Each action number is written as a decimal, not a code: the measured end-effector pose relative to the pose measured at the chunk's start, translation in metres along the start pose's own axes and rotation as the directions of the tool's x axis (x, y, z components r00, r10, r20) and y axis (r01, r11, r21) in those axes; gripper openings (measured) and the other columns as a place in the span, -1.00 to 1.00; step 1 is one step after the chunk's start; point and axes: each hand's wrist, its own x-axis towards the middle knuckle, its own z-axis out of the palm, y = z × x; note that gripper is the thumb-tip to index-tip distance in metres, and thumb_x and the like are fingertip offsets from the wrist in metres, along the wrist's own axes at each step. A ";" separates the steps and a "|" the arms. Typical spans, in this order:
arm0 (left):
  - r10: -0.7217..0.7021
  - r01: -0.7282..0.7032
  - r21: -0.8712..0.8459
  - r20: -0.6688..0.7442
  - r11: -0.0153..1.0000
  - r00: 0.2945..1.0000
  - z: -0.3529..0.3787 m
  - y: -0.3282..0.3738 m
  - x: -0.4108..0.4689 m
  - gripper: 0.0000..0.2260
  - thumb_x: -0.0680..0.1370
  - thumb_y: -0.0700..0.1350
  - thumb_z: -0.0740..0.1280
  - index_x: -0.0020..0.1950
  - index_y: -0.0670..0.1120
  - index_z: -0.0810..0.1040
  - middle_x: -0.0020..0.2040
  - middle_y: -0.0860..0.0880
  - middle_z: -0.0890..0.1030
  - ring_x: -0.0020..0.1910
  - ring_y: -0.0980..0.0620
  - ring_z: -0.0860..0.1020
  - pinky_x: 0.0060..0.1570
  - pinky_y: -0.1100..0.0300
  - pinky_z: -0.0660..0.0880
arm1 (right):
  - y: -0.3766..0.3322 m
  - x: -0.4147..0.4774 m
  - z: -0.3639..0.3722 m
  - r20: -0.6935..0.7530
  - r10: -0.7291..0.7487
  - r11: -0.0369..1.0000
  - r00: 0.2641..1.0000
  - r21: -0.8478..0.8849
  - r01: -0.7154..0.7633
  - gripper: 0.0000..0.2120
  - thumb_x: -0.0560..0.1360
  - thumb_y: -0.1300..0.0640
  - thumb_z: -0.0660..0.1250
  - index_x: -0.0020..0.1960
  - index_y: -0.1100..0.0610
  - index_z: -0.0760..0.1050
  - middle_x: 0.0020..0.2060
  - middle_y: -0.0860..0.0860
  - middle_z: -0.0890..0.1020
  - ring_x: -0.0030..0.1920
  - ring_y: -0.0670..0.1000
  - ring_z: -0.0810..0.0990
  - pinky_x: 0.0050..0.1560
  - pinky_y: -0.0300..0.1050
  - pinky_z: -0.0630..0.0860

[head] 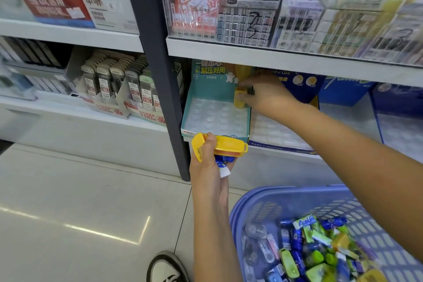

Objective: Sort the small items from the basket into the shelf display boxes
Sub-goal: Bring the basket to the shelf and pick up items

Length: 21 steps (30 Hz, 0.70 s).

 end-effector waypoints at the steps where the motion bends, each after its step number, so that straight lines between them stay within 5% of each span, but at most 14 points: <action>1: 0.009 -0.009 0.011 -0.001 1.000 1.000 -0.001 0.000 0.000 -0.95 0.53 -0.13 0.37 -0.03 -0.04 0.58 -0.18 -0.03 0.64 -0.21 0.03 0.65 -0.27 0.10 0.60 | -0.006 -0.013 -0.008 0.064 -0.013 0.990 0.998 0.143 0.003 -0.56 0.43 -0.15 0.38 0.21 0.08 0.52 0.09 0.02 0.58 0.05 -0.01 0.55 -0.02 -0.18 0.46; 4: 0.069 -0.068 0.053 -0.008 0.996 0.998 0.000 -0.001 -0.002 -0.93 0.55 -0.12 0.34 0.00 -0.06 0.56 -0.09 -0.08 0.62 -0.15 -0.01 0.63 -0.25 0.10 0.60 | -0.025 -0.055 -0.022 0.392 -0.088 0.969 0.916 0.248 -0.013 -0.35 0.16 -0.42 0.34 0.13 -0.07 0.54 -0.05 -0.14 0.62 -0.09 -0.18 0.58 -0.14 -0.31 0.46; 6: 0.137 -0.136 0.120 -0.003 0.983 0.991 0.002 -0.002 -0.002 -0.91 0.56 -0.12 0.32 0.04 -0.08 0.54 -0.06 -0.11 0.60 -0.12 -0.03 0.62 -0.18 0.04 0.61 | -0.028 -0.074 -0.015 0.441 -0.089 0.980 0.893 0.197 0.000 -0.50 0.27 -0.35 0.36 0.06 -0.05 0.57 -0.09 -0.15 0.63 -0.10 -0.17 0.58 -0.16 -0.29 0.46; 10: 0.211 -0.218 0.308 0.058 0.926 0.976 0.005 -0.004 -0.006 -0.94 0.54 -0.05 0.35 -0.01 0.03 0.55 -0.21 0.04 0.65 -0.25 0.11 0.64 -0.28 0.14 0.60 | -0.033 -0.087 -0.007 0.313 -0.139 0.982 0.940 0.166 0.090 -0.67 0.33 -0.10 0.48 0.04 -0.01 0.58 -0.17 -0.13 0.60 -0.16 -0.08 0.52 -0.21 -0.21 0.42; 15: 0.187 -0.228 0.373 0.144 0.900 0.972 0.009 -0.004 -0.009 -0.84 0.58 0.05 0.26 0.06 0.02 0.55 -0.18 0.04 0.67 -0.22 0.09 0.66 -0.32 0.20 0.58 | -0.041 -0.085 -0.004 0.238 -0.237 0.959 0.942 -0.099 0.266 -0.66 0.36 -0.19 0.40 0.05 -0.09 0.46 -0.22 -0.12 0.50 -0.14 -0.06 0.42 -0.33 -0.21 0.28; 18: 0.128 -0.138 0.256 0.054 0.957 0.990 0.011 -0.002 -0.009 -0.77 0.61 0.05 0.21 0.08 -0.08 0.53 -0.18 -0.07 0.62 -0.27 0.05 0.63 -0.30 0.16 0.57 | -0.032 -0.076 -0.008 0.216 -0.150 0.985 0.965 0.122 0.126 -0.68 0.35 -0.20 0.42 -0.06 0.00 0.52 -0.29 -0.12 0.53 -0.22 -0.08 0.47 -0.35 -0.28 0.35; 21: 0.081 -0.084 0.135 0.024 0.987 0.996 0.009 0.000 -0.007 -0.80 0.63 -0.01 0.19 0.04 -0.12 0.50 -0.22 -0.07 0.53 -0.33 0.02 0.54 -0.31 0.15 0.56 | -0.013 -0.054 -0.014 0.015 0.050 0.972 0.999 0.231 -0.052 -0.54 0.31 -0.22 0.44 -0.15 0.19 0.53 -0.30 0.06 0.54 -0.31 -0.01 0.45 -0.32 -0.15 0.33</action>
